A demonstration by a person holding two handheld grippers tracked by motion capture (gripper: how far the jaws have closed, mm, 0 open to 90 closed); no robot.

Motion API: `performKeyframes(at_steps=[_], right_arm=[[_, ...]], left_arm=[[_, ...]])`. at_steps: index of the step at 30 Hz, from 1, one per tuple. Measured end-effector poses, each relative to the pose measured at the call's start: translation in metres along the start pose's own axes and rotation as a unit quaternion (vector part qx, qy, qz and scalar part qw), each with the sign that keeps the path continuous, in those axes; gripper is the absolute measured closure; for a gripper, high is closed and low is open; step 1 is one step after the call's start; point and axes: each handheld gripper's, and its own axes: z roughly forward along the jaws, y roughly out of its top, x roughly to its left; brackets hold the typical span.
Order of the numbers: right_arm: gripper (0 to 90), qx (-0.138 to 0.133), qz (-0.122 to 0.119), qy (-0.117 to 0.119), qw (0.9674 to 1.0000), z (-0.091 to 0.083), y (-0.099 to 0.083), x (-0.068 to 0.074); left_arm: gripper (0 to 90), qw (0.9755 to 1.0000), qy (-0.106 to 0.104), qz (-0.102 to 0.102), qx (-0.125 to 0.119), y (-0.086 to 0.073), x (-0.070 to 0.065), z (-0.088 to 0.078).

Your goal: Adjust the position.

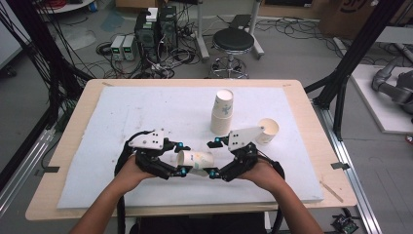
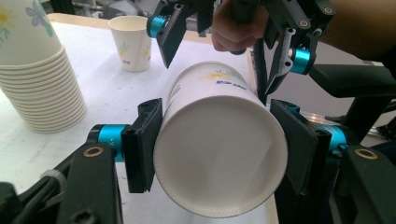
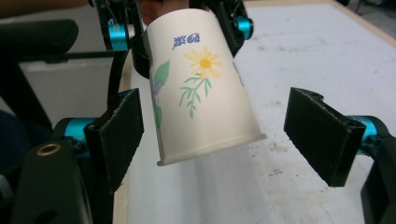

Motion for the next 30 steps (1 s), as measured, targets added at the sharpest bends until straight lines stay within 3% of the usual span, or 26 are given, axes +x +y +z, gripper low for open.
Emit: performKeyframes(at_steps=[11, 20, 30], right_arm=[[20.4, -0.063, 0.029, -0.006, 0.9976, -0.007, -0.025, 0.001], [20.5, -0.087, 0.038, -0.004, 0.9955, -0.008, -0.040, 0.002], [20.5, -0.089, 0.044, 0.006, 0.9951, -0.008, -0.045, 0.001]], left_arm=[[37.3, 0.9998, 0.003, 0.000, -0.018, -0.008, -0.002, 0.000], [37.3, 0.9993, 0.009, 0.002, -0.036, -0.009, -0.003, -0.002], [37.2, 0.9984, 0.011, 0.001, -0.055, -0.007, -0.002, -0.005]])
